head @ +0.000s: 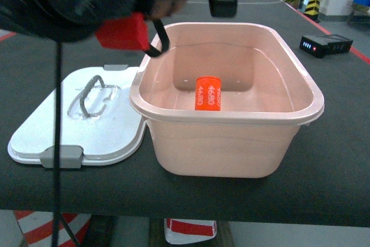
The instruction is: Pick capacitor and pack into box
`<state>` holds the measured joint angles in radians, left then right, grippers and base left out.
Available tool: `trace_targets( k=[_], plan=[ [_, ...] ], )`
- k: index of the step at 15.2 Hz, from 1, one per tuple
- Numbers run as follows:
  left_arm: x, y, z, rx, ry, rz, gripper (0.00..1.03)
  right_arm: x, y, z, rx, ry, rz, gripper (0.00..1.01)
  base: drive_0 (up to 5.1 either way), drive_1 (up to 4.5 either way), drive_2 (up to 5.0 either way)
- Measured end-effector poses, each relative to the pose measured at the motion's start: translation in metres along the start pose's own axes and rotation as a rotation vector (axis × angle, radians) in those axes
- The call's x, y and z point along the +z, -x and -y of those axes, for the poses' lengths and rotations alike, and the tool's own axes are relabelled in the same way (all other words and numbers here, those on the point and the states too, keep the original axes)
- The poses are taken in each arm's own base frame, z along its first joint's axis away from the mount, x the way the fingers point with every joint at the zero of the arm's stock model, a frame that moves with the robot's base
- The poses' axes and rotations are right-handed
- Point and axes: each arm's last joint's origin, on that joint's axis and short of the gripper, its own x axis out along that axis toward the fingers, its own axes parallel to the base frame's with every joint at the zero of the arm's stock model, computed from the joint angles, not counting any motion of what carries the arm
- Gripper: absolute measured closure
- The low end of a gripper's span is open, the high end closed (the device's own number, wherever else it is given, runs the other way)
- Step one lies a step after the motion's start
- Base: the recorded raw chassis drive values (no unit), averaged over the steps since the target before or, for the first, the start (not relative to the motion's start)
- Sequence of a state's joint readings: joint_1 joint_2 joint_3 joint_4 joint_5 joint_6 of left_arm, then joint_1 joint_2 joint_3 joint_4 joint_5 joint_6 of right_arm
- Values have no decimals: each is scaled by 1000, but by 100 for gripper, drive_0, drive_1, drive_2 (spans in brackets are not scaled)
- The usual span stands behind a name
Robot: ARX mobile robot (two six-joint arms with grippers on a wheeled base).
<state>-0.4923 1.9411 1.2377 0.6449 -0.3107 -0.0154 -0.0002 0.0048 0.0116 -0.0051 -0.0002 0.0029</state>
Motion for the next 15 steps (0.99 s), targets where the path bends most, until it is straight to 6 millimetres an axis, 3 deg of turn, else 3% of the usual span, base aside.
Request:
trace_targets(
  k=[2, 3, 4, 6, 9, 12, 15],
  plan=[
    [33, 19, -34, 62, 14, 97, 5, 0, 0, 0, 0, 0, 0, 3, 0, 0, 0],
    [39, 33, -64, 121, 6, 121, 5, 0, 0, 0, 0, 0, 0, 3, 0, 0, 0],
    [31, 44, -93, 175, -18, 100, 5, 0, 0, 0, 0, 0, 0, 3, 0, 0, 0],
    [8, 54, -130, 262, -44, 41, 5, 0, 0, 0, 0, 0, 0, 3, 0, 0, 0],
    [-16, 58, -147, 301, -45, 5, 5, 0, 0, 0, 0, 0, 0, 3, 0, 0, 0],
    [-67, 47, -147, 280, -32, -118, 5, 0, 0, 0, 0, 0, 0, 3, 0, 0, 0],
    [-84, 43, -150, 280, -30, -149, 5, 0, 0, 0, 0, 0, 0, 3, 0, 0, 0]
  ],
)
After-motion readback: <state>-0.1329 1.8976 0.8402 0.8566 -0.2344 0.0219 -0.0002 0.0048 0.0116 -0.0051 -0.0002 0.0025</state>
